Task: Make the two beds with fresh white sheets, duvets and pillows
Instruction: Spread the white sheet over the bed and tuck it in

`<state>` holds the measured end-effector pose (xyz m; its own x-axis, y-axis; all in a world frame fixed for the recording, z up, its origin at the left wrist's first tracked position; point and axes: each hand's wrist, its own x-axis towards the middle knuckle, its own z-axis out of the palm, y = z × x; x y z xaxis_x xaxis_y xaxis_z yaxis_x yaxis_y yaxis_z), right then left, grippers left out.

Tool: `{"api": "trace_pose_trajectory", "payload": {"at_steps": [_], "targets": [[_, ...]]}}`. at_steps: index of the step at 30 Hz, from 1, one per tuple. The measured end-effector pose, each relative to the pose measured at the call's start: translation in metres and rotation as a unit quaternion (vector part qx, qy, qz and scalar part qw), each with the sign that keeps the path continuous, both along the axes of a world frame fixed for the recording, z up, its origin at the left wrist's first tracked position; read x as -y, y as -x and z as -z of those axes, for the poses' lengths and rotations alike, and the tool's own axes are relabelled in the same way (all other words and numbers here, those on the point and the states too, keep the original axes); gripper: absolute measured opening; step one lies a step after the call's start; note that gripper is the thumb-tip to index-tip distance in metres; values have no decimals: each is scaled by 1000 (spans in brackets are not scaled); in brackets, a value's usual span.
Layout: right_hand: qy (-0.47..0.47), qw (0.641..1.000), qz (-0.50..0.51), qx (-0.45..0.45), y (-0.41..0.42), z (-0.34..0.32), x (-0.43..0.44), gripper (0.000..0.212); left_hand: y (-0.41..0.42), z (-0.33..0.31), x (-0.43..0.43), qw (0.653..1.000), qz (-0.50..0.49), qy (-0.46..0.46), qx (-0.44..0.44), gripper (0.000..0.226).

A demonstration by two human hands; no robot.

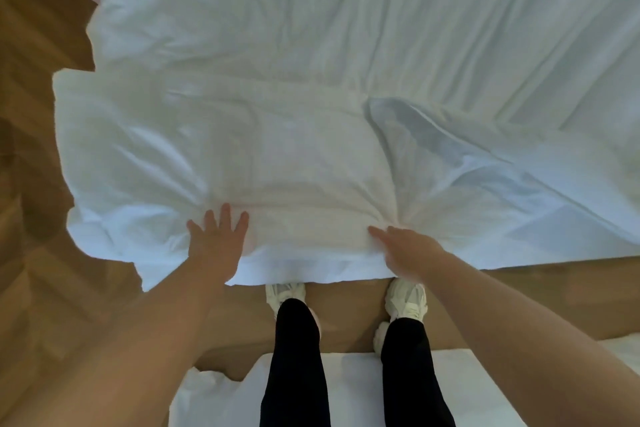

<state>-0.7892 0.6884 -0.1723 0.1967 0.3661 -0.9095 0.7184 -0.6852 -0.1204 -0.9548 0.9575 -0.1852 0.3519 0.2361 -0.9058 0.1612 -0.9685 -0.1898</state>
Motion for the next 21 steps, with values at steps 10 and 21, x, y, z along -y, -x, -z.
{"api": "trace_pose_trajectory", "payload": {"at_steps": [10, 21], "targets": [[-153, 887, 301, 313, -115, 35, -66, 76, -151, 15, -53, 925, -211, -13, 315, 70], [-166, 858, 316, 368, -185, 68, -58, 18, -192, 66, -84, 903, -180, -72, 385, 27]]}}
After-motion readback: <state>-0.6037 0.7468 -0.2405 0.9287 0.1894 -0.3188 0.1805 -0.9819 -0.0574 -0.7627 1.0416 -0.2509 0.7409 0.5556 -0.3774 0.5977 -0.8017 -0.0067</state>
